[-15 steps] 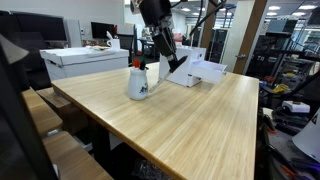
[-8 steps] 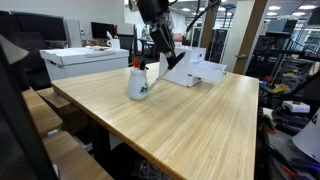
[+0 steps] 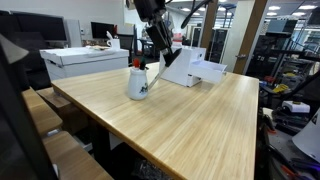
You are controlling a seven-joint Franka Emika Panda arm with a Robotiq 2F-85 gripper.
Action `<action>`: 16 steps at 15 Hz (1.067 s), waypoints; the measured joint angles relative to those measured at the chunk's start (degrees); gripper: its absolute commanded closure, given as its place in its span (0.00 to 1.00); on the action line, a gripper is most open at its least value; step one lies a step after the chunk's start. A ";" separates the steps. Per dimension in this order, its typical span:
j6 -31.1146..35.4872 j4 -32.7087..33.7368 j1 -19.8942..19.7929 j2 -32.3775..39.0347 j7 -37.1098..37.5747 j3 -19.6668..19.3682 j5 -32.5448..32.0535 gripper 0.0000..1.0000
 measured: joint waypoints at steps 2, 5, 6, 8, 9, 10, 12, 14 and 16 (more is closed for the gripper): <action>-0.68 1.16 0.01 0.73 -0.27 -0.09 -0.01 0.71; -2.08 3.29 0.09 1.95 -0.90 -0.34 -0.02 0.72; -2.36 3.83 0.12 2.29 -1.03 -0.41 -0.02 0.61; -3.30 5.07 0.20 3.09 -1.22 -0.59 -0.03 0.52; -3.53 5.34 0.22 3.32 -1.23 -0.64 -0.03 0.47; -3.60 5.40 0.23 3.48 -1.24 -0.69 -0.03 0.48; -3.56 5.07 0.23 3.66 -1.25 -0.80 0.00 0.26; -3.15 3.63 0.22 3.61 -1.26 -0.98 0.05 0.15; -2.08 1.35 0.22 3.29 -1.26 -1.03 0.09 0.05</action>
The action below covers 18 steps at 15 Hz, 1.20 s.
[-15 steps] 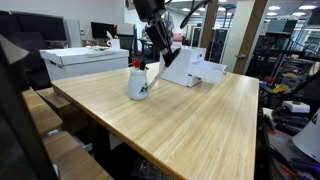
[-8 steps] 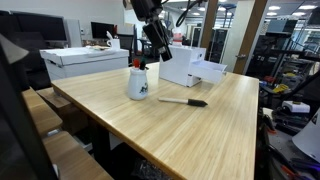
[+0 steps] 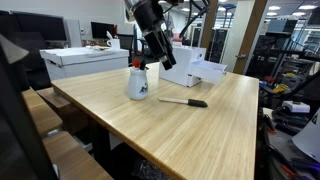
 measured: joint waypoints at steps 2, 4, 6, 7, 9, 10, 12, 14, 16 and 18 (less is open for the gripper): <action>2.55 -4.51 0.01 -1.16 -0.77 0.12 0.03 0.00; 4.90 -8.74 0.01 -2.63 -1.69 0.29 0.03 0.00; 8.22 -14.00 0.02 -4.77 -2.52 0.53 0.03 0.00; 10.34 -17.04 0.02 -6.15 -2.95 0.65 0.02 0.00; 14.85 -22.48 0.02 -8.88 -3.65 0.85 -0.12 0.00; 18.46 -26.64 0.02 -11.14 -4.15 1.00 -0.31 0.00; 23.46 -32.02 0.03 -14.20 -4.28 1.30 -0.52 0.00; 28.42 -37.71 0.03 -17.49 -4.23 1.70 -0.53 0.00; 33.84 -44.27 0.03 -21.32 -3.83 2.16 -0.53 0.00; 38.58 -49.59 0.03 -24.39 -2.85 2.37 -0.52 0.00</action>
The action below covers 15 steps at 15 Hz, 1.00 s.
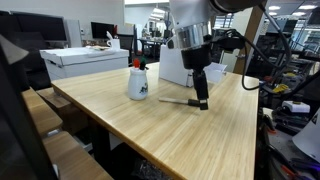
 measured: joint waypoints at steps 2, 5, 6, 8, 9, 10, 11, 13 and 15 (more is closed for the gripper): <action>4.90 -5.10 -0.03 -3.04 0.91 -0.02 0.01 0.00; 11.49 -11.26 -0.51 -7.44 1.49 -0.20 0.02 0.00; 14.44 -13.55 -0.69 -9.41 1.59 -0.47 0.02 0.00; 16.13 -15.09 -0.91 -11.01 1.59 -0.53 0.02 0.00; 16.78 -15.71 -1.07 -11.62 1.59 -0.54 0.04 0.00; 17.27 -16.26 -1.19 -12.10 1.59 -0.56 0.07 0.00; 17.91 -16.84 -1.27 -12.52 1.59 -0.63 0.14 0.00; 19.20 -18.03 -1.32 -13.22 1.59 -0.76 0.30 0.00; 20.21 -18.97 -1.32 -13.69 1.59 -0.85 0.38 0.00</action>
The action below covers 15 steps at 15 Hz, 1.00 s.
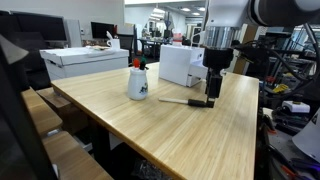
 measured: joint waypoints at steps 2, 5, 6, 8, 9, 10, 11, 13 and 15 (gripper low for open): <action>1.00 -0.65 0.00 -0.16 0.00 -0.08 0.09 0.00; 1.42 -0.92 0.00 -0.16 0.00 -0.19 0.09 0.00; 1.45 -0.92 -0.01 -0.16 0.00 -0.22 0.09 0.00; 1.45 -0.92 -0.02 -0.16 0.00 -0.35 0.09 0.00; 1.46 -0.92 -0.03 -0.16 0.00 -0.43 0.09 0.01; 1.48 -0.92 -0.04 -0.16 0.00 -0.56 0.09 0.10; 1.48 -0.92 -0.04 -0.15 0.00 -0.68 0.10 0.14; 1.48 -0.92 -0.05 -0.14 0.00 -0.92 0.10 0.23; 1.48 -0.92 -0.07 -0.08 0.00 -1.20 0.10 0.30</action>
